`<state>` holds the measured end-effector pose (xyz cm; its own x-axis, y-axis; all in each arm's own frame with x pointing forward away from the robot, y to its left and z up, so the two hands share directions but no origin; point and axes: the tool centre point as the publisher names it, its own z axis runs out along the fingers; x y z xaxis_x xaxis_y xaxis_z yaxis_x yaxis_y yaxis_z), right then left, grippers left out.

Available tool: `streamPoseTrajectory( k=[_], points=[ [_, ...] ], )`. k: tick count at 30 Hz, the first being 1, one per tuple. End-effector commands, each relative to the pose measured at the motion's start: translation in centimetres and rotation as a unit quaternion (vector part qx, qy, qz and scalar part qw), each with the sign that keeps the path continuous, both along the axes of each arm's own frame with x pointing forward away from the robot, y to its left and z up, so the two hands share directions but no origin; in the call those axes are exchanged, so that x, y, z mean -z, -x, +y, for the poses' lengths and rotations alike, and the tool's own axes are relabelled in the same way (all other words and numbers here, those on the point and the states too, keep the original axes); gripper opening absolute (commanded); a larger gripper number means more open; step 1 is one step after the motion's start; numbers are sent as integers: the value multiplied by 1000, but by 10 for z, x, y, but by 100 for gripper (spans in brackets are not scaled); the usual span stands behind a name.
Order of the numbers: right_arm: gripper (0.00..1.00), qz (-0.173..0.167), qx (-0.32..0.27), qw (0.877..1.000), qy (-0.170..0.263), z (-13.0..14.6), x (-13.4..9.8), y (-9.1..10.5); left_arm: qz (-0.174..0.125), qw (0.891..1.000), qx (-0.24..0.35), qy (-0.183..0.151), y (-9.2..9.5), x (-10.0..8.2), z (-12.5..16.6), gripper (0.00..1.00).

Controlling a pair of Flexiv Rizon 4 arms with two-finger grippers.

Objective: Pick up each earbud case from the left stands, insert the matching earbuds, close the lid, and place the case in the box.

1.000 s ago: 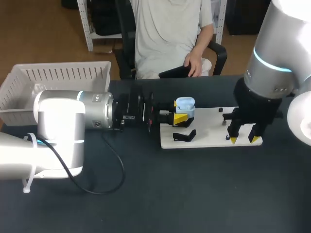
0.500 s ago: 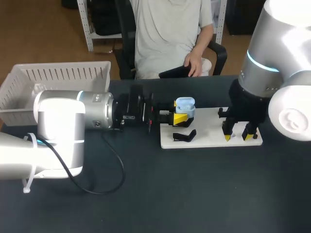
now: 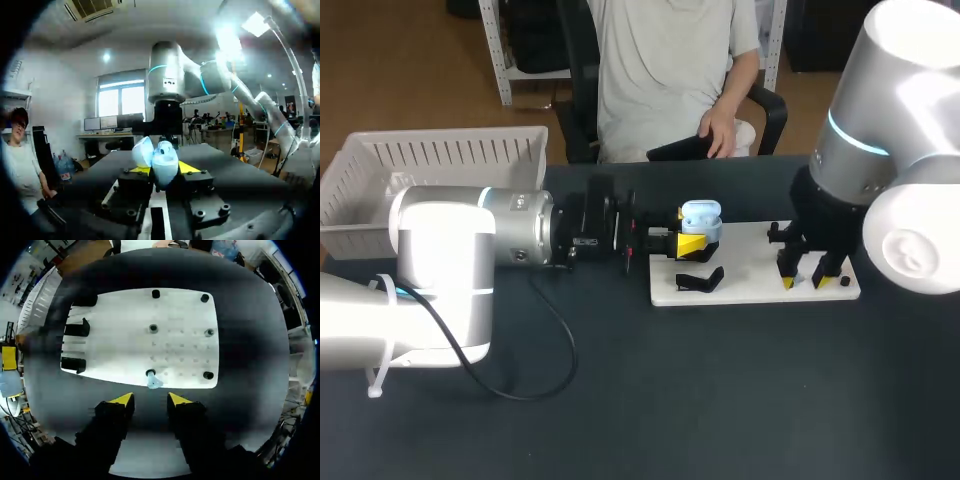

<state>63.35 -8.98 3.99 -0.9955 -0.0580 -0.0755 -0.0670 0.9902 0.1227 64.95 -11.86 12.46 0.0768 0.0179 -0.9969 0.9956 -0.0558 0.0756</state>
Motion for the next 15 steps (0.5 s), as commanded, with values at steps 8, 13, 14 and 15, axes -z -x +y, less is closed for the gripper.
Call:
streamPoseTrajectory(
  k=[8, 13, 14, 15],
  points=[
    [38, 0, 5, 1000, 2, -2, 8, -14, -2, 1000, -5, 1, 2, 0, -1, 0],
    [37, -1, 9, 1000, 1, -4, 9, -19, -2, 1000, -5, 1, 2, 0, -1, 0],
    [37, -1, 10, 1000, 1, -4, 9, -19, -2, 1000, -5, 1, 2, 0, -1, 0],
    [36, -1, 10, 1000, 1, -4, 9, -19, -2, 1000, -5, 1, 2, 0, -1, 0]
  ],
)
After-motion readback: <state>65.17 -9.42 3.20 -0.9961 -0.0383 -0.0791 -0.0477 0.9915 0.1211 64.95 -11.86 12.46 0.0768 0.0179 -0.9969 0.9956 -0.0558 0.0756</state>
